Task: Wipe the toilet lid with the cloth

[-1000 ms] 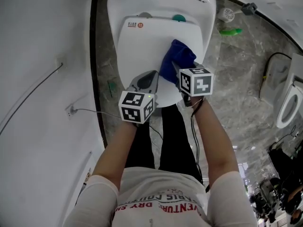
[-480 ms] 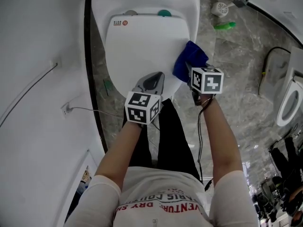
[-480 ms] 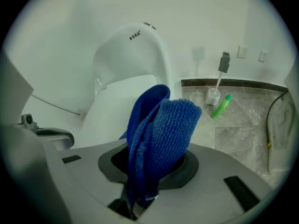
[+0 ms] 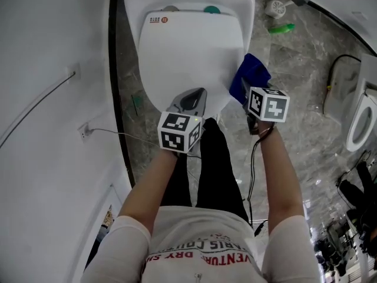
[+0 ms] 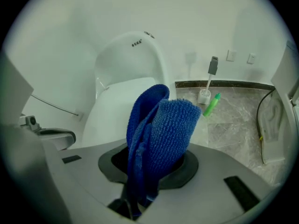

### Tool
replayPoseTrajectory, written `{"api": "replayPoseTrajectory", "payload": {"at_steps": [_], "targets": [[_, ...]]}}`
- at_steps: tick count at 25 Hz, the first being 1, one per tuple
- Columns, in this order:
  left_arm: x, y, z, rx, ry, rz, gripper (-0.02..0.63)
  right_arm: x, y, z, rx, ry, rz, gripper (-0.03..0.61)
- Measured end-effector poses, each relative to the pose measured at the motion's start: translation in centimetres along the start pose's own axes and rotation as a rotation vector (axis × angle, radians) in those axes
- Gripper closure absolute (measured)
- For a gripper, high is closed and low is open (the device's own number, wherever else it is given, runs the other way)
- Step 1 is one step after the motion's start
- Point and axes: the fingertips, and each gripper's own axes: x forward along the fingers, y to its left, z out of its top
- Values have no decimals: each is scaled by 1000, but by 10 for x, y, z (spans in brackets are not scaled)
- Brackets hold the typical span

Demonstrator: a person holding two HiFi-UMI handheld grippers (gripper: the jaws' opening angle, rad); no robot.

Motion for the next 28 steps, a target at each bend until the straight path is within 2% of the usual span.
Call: {"api": "replayPoseTrajectory", "payload": {"at_steps": [6, 12, 17, 21, 28], "targets": [[-61, 43, -23, -16, -20, 27, 607, -8, 97, -11, -21, -41, 88, 480], [-130, 114, -64, -62, -17, 104, 607, 27, 215, -39, -80, 4, 186, 480], [-172, 165, -86, -107, -49, 144, 607, 62, 295, -51, -141, 36, 240, 480], [-191, 197, -101, -135, -69, 161, 607, 91, 333, -58, -161, 44, 252, 480], [-199, 225, -133, -139, -44, 162, 607, 121, 350, -72, -154, 60, 224, 480]]}}
